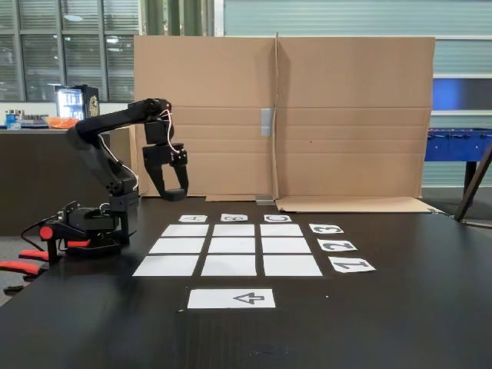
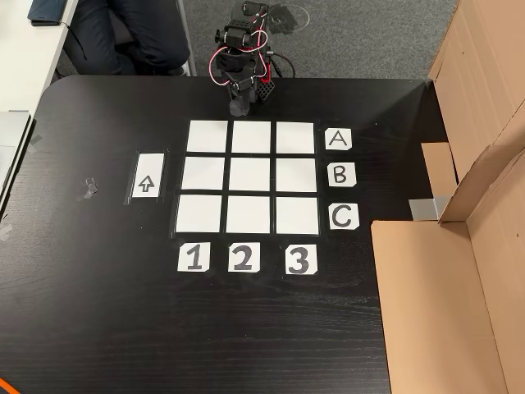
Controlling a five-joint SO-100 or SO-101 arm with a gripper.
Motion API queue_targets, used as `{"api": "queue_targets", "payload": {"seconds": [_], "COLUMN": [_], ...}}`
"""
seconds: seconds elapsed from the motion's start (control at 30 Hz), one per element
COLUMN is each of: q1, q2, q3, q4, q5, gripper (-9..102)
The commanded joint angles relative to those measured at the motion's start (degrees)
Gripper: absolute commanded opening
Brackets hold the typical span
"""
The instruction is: Pick up a new token and place it in the grid on square A2.
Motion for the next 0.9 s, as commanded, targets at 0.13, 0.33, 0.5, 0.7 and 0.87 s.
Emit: {"api": "queue_targets", "payload": {"seconds": [0.13,0.33,0.5,0.7,0.87], "q1": [-1.14,-1.14,-1.85,-1.85,-1.93], "q2": [5.80,9.84,10.63,10.81,10.28], "q3": [6.06,10.37,12.13,16.96,18.46], "q4": [-2.11,-3.16,-3.96,-8.00,-9.14], "q5": [-3.69,-7.29,-10.20,-12.30,-13.36], "gripper": [15,15,15,15,15]}}
